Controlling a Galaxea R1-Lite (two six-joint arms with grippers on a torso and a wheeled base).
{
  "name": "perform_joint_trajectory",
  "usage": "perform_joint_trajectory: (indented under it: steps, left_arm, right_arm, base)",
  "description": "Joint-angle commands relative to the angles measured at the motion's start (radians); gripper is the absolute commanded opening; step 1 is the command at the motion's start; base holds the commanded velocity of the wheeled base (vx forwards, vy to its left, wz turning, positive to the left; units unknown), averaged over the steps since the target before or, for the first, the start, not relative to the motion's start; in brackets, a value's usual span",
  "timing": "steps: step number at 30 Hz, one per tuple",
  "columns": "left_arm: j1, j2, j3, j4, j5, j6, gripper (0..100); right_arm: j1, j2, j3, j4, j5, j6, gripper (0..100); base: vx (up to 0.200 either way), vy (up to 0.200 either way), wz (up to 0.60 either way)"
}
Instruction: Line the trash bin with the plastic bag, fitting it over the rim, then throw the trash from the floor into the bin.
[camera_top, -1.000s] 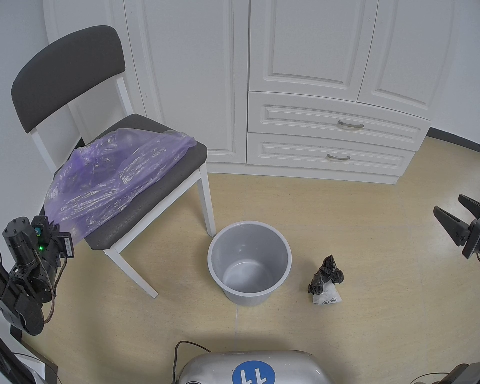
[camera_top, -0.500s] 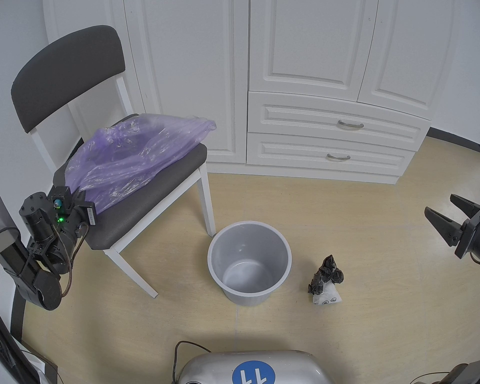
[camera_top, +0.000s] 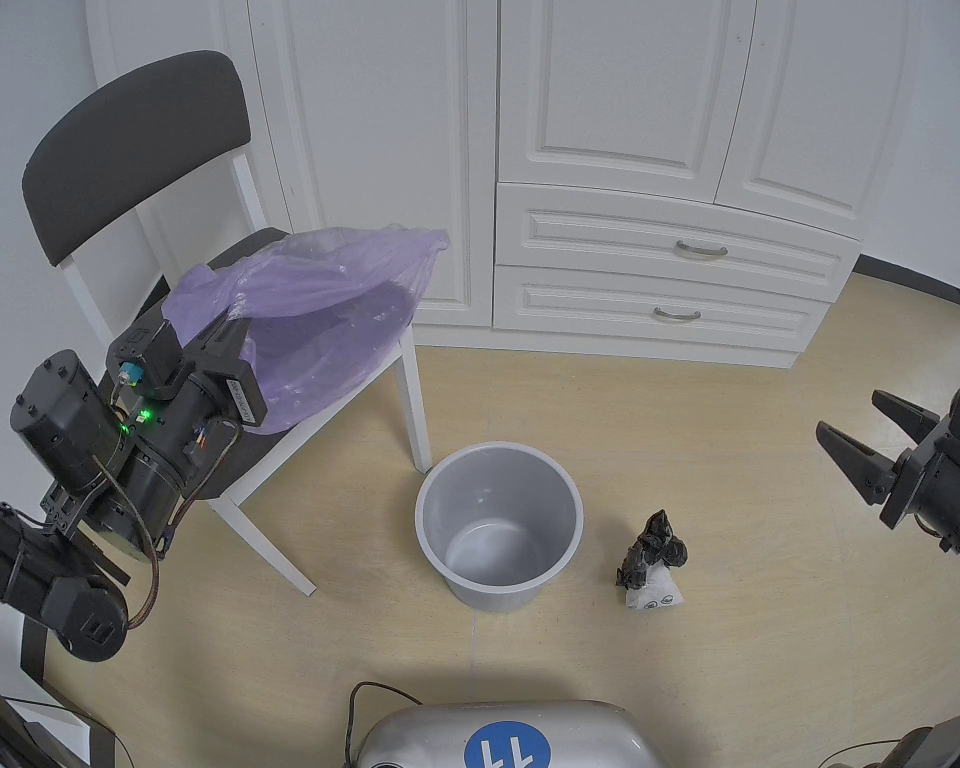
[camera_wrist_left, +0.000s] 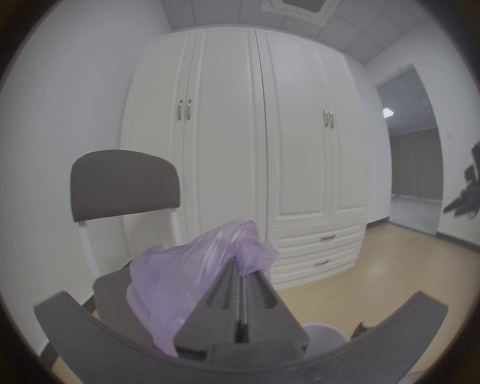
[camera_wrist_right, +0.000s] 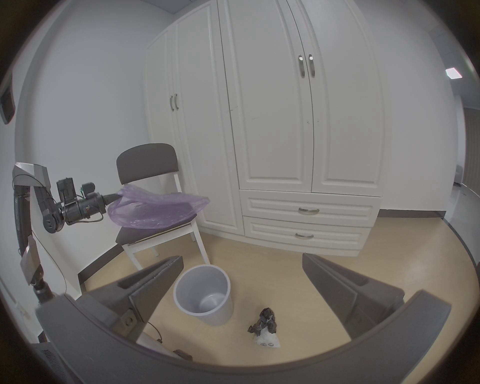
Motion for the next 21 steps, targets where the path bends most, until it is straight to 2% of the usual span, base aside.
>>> perform_joint_trajectory:
  steps: [1,5,7,8,9,10,11,16,19,21]
  left_arm:
    - [-0.121,-0.119,0.006,0.032,0.0,-0.051,0]
    - [-0.187,-0.129,-0.002,0.034,0.01,-0.051,0]
    - [-0.187,-0.129,-0.002,0.034,0.01,-0.051,0]
    - [-0.213,-0.128,-0.013,0.032,0.011,-0.051,0]
    - [-0.213,-0.128,-0.013,0.032,0.011,-0.051,0]
    - [-0.229,-0.129,-0.022,0.032,0.013,-0.053,0]
    - [-0.235,-0.131,-0.024,0.031,0.016,-0.053,0]
    - [-0.261,-0.169,-0.022,0.025,0.017,-0.053,0]
    - [-0.272,-0.18,-0.022,0.025,0.017,-0.054,0]
    - [-0.315,-0.206,-0.03,0.026,0.057,-0.05,0]
  right_arm:
    - [0.12,0.073,0.011,-0.009,-0.063,0.027,100]
    - [0.226,0.147,0.011,-0.055,-0.167,0.093,100]
    - [0.226,0.147,0.011,-0.055,-0.167,0.093,100]
    - [0.281,0.212,0.016,-0.129,-0.251,0.131,100]
    - [0.281,0.212,0.016,-0.129,-0.251,0.131,100]
    - [0.306,0.271,0.023,-0.21,-0.317,0.145,100]
    - [0.307,0.313,0.028,-0.273,-0.337,0.145,100]
    - [0.309,0.414,0.048,-0.442,-0.348,0.147,100]
    - [0.312,0.431,0.054,-0.471,-0.351,0.147,100]
    - [0.358,0.474,0.077,-0.517,-0.351,0.15,100]
  base:
    - [0.0,0.0,0.0]
    - [0.0,0.0,0.0]
    - [0.0,0.0,0.0]
    - [0.0,0.0,0.0]
    - [0.0,0.0,0.0]
    - [0.0,0.0,0.0]
    - [0.0,0.0,0.0]
    - [0.0,0.0,0.0]
    - [0.0,0.0,0.0]
    - [0.0,0.0,0.0]
